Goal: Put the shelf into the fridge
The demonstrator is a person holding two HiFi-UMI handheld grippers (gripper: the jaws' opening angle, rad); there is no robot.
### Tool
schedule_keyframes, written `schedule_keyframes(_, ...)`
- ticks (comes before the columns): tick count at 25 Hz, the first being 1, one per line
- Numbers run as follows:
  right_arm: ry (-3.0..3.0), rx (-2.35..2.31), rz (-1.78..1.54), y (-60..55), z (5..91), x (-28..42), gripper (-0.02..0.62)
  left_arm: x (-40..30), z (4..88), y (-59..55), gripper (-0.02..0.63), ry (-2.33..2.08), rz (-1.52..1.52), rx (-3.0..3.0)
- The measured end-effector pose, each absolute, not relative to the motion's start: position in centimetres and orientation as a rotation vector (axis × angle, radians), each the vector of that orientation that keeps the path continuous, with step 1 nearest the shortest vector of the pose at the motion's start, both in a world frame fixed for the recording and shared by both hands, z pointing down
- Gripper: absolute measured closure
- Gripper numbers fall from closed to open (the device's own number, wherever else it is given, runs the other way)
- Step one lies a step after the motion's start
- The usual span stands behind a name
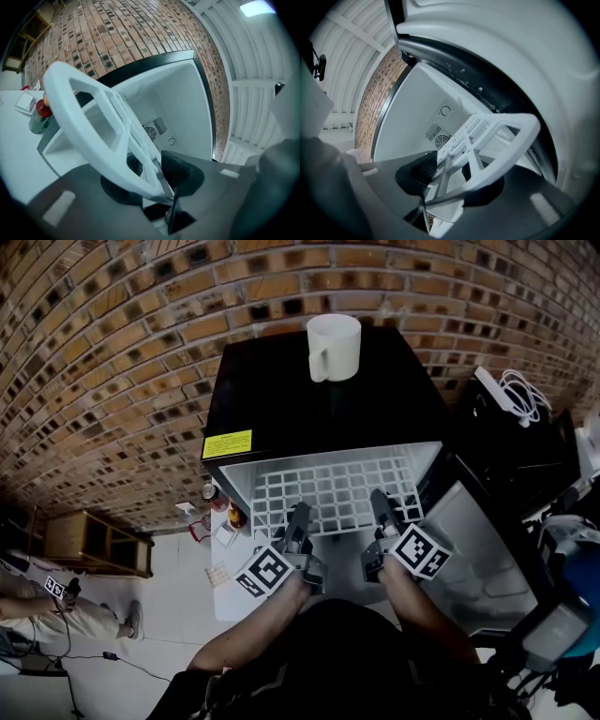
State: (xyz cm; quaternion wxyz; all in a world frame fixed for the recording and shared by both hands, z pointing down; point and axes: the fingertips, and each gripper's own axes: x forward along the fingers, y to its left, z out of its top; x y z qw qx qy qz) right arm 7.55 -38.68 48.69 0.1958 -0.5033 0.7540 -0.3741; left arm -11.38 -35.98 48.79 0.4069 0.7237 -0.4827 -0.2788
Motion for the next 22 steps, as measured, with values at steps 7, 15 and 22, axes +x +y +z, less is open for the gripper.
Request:
schedule_keyframes(7,2.093,-1.458,-1.053,-40.2,49.0,7.6,0.397,-11.8,48.9,-37.7,0.471,-1.28,-0.706,1.831)
schedule_keyframes(15,2.097,-1.487,-1.04,-42.1,48.9,7.4,0.388,-12.0,48.9,-39.9,0.442,-1.257,-0.717,1.857)
schedule_keyframes(22,2.088,-1.502,-1.023,-42.6,48.8,7.5,0.385,-12.2,48.8,-40.7,0.426,-1.267,-0.712,1.878)
